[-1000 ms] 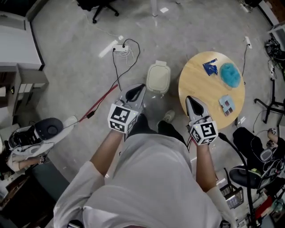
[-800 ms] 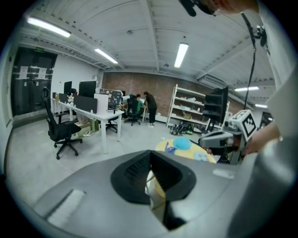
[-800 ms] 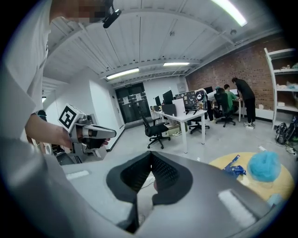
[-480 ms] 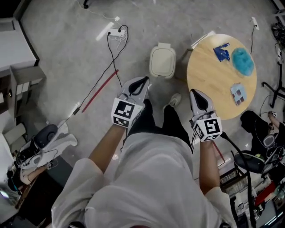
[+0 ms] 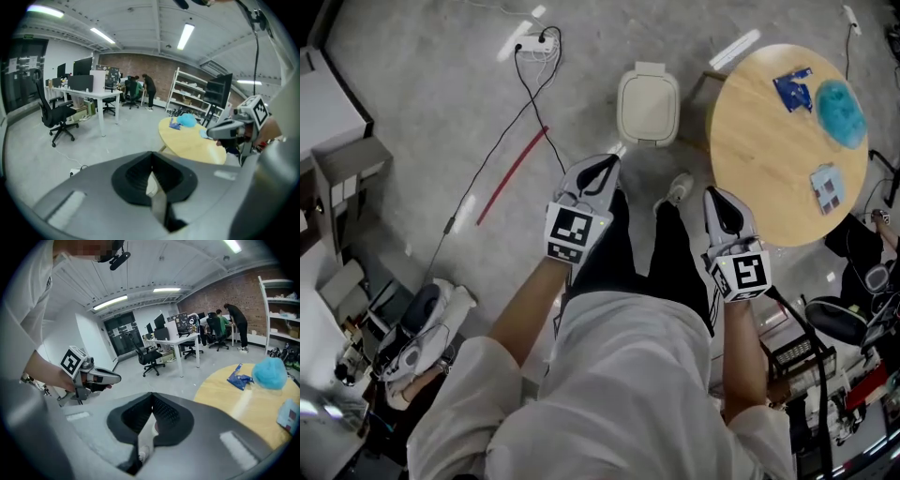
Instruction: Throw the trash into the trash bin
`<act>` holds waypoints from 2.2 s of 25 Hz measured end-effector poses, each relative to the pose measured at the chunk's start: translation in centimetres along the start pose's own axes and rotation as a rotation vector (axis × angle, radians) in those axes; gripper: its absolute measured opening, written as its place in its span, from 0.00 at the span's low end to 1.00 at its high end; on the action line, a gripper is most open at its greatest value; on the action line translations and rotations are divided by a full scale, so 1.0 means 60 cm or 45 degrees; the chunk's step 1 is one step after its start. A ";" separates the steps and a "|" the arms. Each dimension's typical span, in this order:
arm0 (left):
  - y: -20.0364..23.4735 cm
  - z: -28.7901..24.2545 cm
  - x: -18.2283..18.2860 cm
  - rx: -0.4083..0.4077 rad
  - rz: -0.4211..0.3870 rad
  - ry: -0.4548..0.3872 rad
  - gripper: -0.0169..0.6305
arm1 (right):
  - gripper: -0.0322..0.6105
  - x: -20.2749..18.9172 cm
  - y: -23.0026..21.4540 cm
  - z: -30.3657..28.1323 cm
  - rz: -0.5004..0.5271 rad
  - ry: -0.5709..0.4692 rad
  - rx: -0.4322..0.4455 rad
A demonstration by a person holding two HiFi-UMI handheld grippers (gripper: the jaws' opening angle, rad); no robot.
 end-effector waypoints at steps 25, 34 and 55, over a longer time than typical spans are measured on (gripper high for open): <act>0.036 -0.232 -0.233 -0.123 -0.024 0.248 0.03 | 0.05 -0.222 -0.016 -0.146 -0.051 0.123 -0.066; 0.039 -0.306 -0.298 -0.146 -0.063 0.288 0.03 | 0.05 -0.290 -0.016 -0.179 0.017 0.183 -0.041; 0.037 -0.474 -0.483 -0.117 -0.036 0.501 0.03 | 0.05 -0.426 -0.073 -0.249 -0.060 0.188 -0.076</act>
Point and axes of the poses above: the fingertips, and each gripper's own axes: z backward along the fingers, y to its left, x out of its top, the point moved 7 cm from there along z, backward along the fingers, and after that the axes turned 5 degrees about z, right-handed, at the moved point
